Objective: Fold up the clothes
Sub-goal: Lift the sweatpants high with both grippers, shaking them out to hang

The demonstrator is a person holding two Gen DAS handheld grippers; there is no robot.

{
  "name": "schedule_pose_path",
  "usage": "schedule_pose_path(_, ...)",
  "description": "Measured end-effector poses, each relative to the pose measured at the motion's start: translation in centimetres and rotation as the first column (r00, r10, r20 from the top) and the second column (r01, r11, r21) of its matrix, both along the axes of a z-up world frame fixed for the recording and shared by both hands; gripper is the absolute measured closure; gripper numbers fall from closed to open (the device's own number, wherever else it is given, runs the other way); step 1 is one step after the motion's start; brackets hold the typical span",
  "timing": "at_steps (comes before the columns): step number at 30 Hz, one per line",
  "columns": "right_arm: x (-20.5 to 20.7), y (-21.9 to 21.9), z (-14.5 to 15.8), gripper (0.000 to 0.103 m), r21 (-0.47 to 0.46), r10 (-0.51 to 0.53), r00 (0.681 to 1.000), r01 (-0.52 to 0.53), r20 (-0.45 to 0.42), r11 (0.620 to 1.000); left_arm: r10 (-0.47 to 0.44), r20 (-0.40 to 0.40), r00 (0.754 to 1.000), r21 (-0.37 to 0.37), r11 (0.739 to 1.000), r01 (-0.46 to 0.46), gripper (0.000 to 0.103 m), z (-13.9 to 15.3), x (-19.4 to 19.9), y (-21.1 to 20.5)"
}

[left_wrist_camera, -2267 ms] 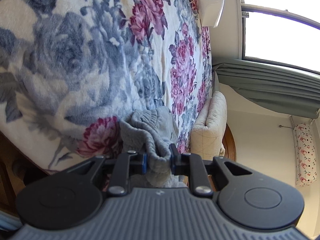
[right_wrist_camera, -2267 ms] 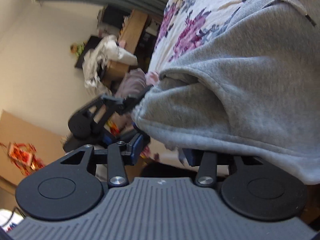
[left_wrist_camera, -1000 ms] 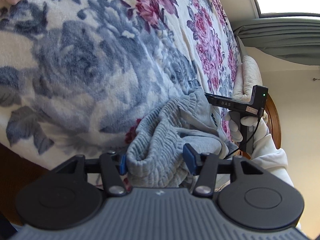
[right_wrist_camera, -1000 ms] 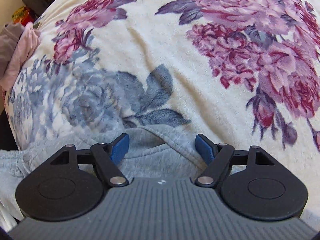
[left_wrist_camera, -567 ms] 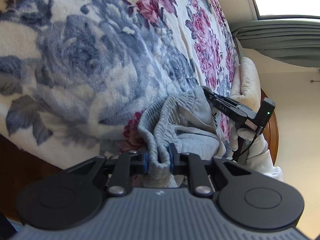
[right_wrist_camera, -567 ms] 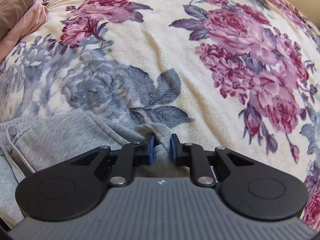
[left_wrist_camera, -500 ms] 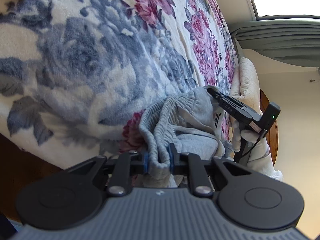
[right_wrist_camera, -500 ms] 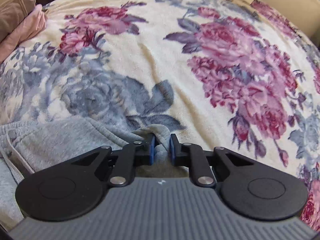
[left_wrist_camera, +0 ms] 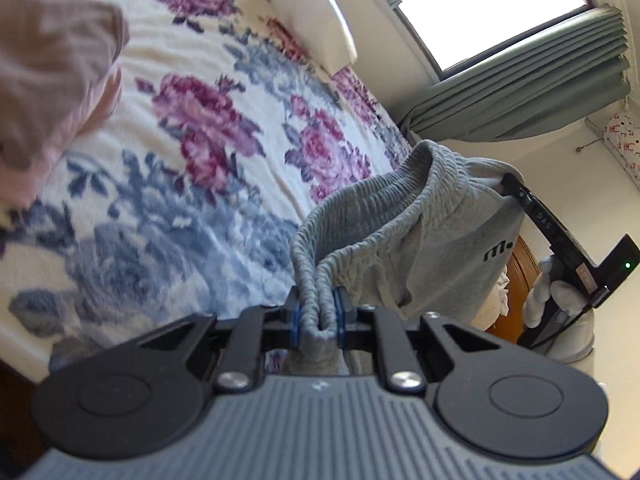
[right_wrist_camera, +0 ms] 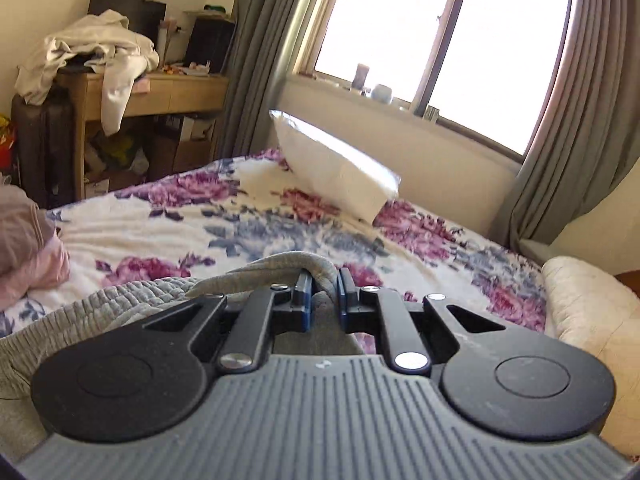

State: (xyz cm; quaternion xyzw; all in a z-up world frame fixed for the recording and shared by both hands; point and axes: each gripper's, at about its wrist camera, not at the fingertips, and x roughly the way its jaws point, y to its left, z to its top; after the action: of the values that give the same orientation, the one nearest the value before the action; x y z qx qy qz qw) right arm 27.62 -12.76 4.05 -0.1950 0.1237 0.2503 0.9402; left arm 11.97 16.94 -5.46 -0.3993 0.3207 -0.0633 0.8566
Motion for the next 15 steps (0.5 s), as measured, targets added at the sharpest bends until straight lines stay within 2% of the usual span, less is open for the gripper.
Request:
schedule_pose_path(2, -0.6, 0.1, 3.2, 0.092, 0.024, -0.018, 0.997, 0.017, 0.071, 1.000, 0.017, 0.053, 0.998, 0.058, 0.998, -0.020, 0.089, 2.6, 0.5, 0.6)
schedule_pose_path(6, -1.3, -0.4, 7.9, 0.093, 0.078, -0.070, 0.988, 0.059, 0.141, 0.995, 0.039, 0.169, 0.985, 0.185, 0.980, -0.071, 0.089, 9.2, 1.6, 1.1)
schedule_pose_path(10, -1.8, -1.5, 13.7, 0.094, 0.174, -0.139, 0.971, 0.106, 0.194, 0.979, 0.038, 0.278, 0.960, 0.314, 0.941, -0.128, 0.089, 16.3, 2.6, 0.3)
schedule_pose_path(12, -2.1, -2.0, 15.6, 0.095, 0.216, -0.163, 0.964, 0.117, 0.210, 0.969, 0.035, 0.342, 0.939, 0.375, 0.911, -0.171, 0.089, 20.1, 3.0, -0.4)
schedule_pose_path(15, -2.5, -3.1, 19.3, 0.095, 0.273, -0.200, 0.952, 0.134, 0.230, 0.953, 0.030, 0.407, 0.913, 0.422, 0.880, -0.217, 0.089, 24.3, 3.5, -1.3)
